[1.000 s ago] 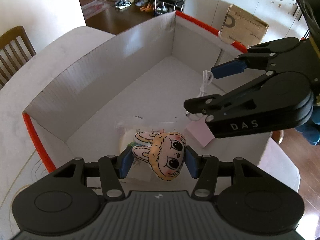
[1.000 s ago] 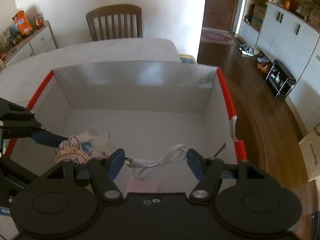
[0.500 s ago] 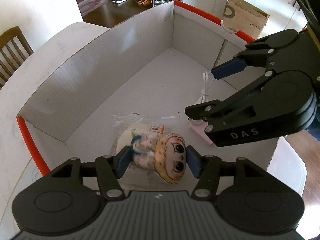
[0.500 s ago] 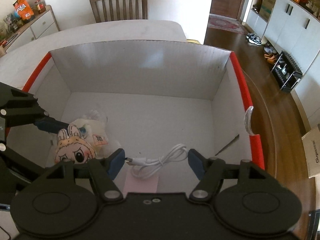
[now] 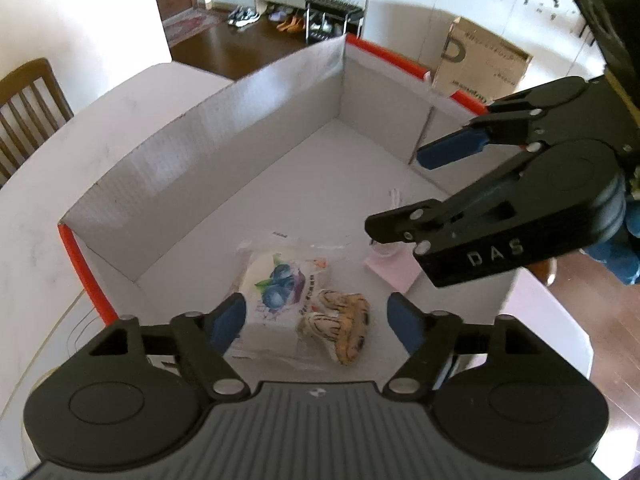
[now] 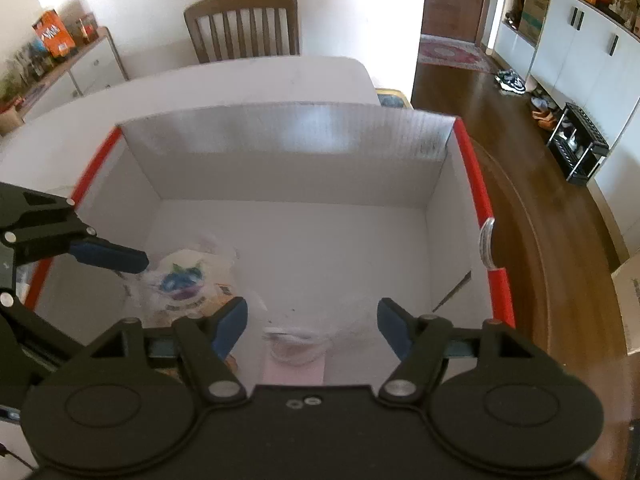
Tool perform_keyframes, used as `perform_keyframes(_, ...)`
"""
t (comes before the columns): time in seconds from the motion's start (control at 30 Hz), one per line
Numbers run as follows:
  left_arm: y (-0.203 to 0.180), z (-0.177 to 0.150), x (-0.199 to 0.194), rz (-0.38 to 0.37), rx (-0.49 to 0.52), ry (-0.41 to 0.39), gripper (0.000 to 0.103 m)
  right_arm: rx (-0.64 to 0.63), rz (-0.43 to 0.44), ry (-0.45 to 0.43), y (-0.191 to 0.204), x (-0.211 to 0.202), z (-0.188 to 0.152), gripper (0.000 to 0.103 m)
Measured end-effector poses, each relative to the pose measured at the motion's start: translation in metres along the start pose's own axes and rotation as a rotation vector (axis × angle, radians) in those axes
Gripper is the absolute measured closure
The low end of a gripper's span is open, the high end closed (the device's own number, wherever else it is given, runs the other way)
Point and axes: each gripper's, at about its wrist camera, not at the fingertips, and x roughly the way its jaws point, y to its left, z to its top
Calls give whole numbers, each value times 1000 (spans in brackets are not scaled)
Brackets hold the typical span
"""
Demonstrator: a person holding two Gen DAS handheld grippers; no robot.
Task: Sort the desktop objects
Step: 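Open both tools to drop the bunny and cable inside the box, then withdraw both tools from the box toward the table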
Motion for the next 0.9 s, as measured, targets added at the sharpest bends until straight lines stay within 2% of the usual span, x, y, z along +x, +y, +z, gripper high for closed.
perform_keyframes(0.27, -12, -5, -28, -8, -9, -85, 25, 19, 43, -62, -6, -32, 1, 29)
perform_keyframes(0.6, -18, -20, -62, 27, -84, -204, 25, 26, 87, -134, 1, -71, -14, 29)
perform_keyframes(0.77, -25, -40, -86, 80, -123, -283, 25, 28, 112, -180, 7, -90, -19, 29)
perform_keyframes(0.9, -29, -58, -100, 95, -135, -317, 25, 14, 121, -226, 22, -103, -24, 29)
